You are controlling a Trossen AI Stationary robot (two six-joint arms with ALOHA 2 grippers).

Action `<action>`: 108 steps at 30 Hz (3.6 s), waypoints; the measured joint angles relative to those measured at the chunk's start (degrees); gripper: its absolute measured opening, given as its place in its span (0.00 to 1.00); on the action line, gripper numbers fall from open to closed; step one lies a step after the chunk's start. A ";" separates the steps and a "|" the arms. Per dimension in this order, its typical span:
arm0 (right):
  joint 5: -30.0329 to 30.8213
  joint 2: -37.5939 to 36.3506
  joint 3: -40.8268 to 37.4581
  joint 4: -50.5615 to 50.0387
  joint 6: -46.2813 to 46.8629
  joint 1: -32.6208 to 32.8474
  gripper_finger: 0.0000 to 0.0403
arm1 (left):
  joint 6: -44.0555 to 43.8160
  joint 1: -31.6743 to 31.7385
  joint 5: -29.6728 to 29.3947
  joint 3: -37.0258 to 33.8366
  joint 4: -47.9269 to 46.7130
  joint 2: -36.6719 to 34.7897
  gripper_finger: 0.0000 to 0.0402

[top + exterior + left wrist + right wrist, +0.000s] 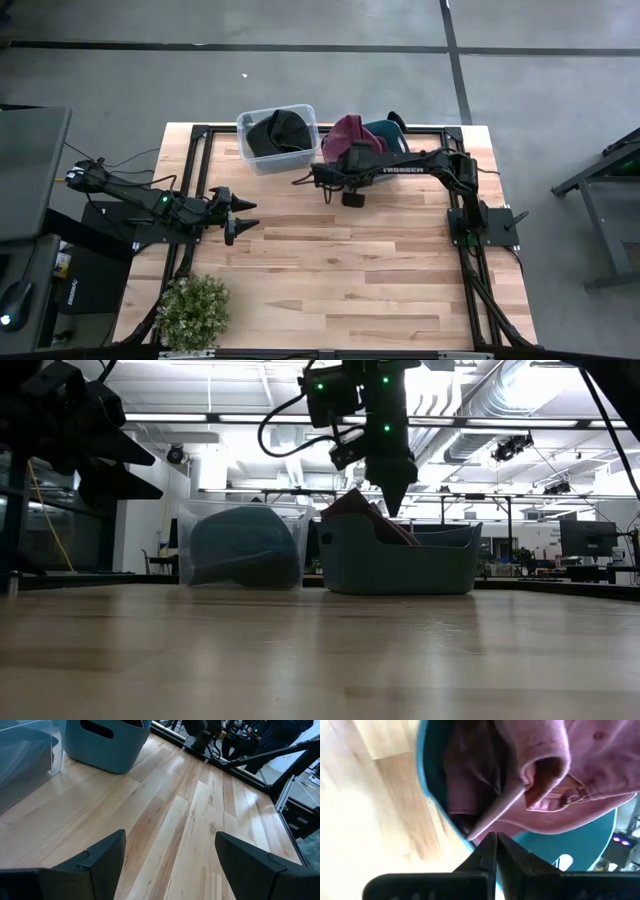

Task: Pick & Place hat
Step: Put the red cap into the blue bin

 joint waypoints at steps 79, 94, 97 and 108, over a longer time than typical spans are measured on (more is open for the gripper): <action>3.73 -31.17 -59.78 81.77 -3.61 -1.00 0.55 | 0.01 -0.01 0.00 0.00 -0.20 -0.01 0.73; -0.19 -31.17 -59.78 81.74 -3.63 -1.51 0.15 | 0.00 0.01 0.00 0.00 -0.21 -0.01 0.73; -0.45 -31.17 -59.78 81.72 -3.93 -1.51 0.06 | 0.00 0.01 0.00 0.00 -0.22 -0.01 0.73; 0.70 -31.17 -59.78 80.62 -7.98 -1.51 0.02 | 0.01 -0.01 0.00 0.00 -0.20 0.01 0.73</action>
